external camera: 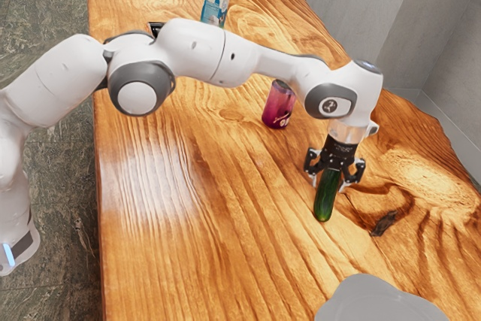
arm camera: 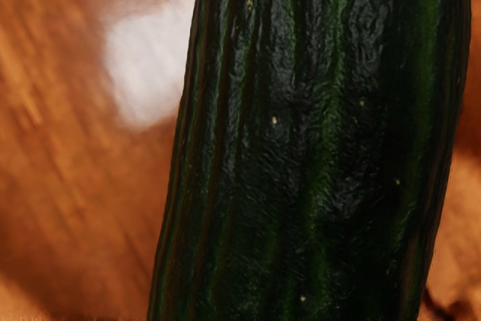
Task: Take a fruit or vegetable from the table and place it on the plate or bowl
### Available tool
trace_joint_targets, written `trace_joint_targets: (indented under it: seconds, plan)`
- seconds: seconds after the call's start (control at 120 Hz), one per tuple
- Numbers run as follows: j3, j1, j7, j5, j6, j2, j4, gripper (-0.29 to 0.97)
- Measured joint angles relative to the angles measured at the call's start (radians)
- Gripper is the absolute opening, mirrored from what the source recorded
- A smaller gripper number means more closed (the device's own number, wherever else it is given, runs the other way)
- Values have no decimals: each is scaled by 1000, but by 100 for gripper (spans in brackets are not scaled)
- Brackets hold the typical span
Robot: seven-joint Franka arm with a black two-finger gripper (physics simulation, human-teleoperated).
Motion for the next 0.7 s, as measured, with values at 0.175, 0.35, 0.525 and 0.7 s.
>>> trace_joint_targets:
  seconds: [0.175,0.35,0.525,0.7]
  plan:
    - [1,-5,-3,4,-2,-1,0,23]
    - [1,-8,-5,6,-4,-3,10,21]
    - [-1,-23,-7,12,-15,-9,60,20]
    - [0,-75,-8,23,-38,-21,99,20]
